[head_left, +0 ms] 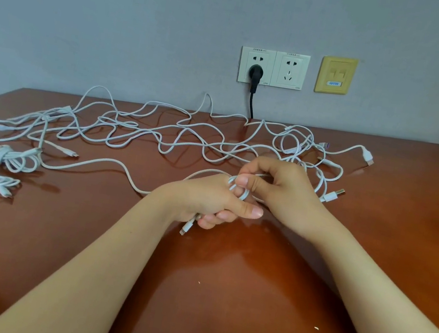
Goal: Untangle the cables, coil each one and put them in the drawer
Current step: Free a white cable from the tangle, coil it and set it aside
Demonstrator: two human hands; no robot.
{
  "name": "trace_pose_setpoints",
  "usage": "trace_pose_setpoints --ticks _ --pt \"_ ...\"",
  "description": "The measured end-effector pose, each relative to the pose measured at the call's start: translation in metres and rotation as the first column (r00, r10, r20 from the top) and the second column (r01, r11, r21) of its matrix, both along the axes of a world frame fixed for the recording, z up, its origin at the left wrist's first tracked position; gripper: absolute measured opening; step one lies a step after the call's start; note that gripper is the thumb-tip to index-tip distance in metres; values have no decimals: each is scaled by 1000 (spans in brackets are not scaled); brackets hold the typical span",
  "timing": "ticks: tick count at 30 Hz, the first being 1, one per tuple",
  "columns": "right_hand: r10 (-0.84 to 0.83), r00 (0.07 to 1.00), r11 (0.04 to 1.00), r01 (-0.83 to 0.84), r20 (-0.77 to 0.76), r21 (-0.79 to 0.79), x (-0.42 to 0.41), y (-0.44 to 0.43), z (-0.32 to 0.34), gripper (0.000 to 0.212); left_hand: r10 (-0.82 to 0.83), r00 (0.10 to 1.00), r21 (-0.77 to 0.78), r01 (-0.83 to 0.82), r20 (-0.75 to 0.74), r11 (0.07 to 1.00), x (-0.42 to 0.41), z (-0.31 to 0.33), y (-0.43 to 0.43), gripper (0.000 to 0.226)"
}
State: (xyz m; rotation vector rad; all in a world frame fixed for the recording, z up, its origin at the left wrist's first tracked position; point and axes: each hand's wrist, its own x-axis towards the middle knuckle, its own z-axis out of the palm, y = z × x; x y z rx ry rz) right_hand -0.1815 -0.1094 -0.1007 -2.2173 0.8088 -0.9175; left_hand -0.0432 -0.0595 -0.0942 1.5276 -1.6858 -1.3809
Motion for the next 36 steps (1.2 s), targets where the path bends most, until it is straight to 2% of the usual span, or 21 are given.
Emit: trace_pose_setpoints --ticks 4,7,9,11,13,16,19,23,27,32,36 --pt "16 1000 1000 -16 -18 3 -1 3 2 15 -42 999 -16 42 6 999 -1 1 0 28" --pt "-23 999 1000 23 42 -2 -1 0 0 20 -2 996 -26 -1 -91 1000 0 -2 -1 34" --pt "-122 988 991 127 90 -51 -1 -4 -2 29 64 981 -25 -70 -183 997 1 -3 -2 40" --pt "-180 981 975 187 72 -116 -2 -7 -4 32 139 958 -44 -155 -252 987 2 -4 -5 44" --pt "-233 972 954 232 20 -192 -4 -9 -7 27 200 931 -80 -234 -305 969 3 -4 -8 46" --pt "-290 957 935 289 26 -203 -4 -11 -7 12 290 869 -109 -360 -400 927 7 -5 -12 44" --pt "-319 948 926 316 18 -206 -4 -10 -5 14 357 809 -101 -450 -467 887 11 -4 -15 46" --pt "-299 941 938 259 -157 -231 0 -5 -7 20 379 788 -122 -490 -486 863 8 -7 -16 44" --pt "-196 915 955 96 -353 -281 5 5 -10 20 381 778 -154 -512 -499 845 3 -5 -18 38" --pt "-155 905 950 26 -397 -312 8 9 -8 23 480 747 -176 -607 -461 775 7 -6 -21 44" --pt "-130 900 953 -2 -416 -303 8 9 -10 19 568 774 -304 -633 -280 712 10 -9 -24 46"
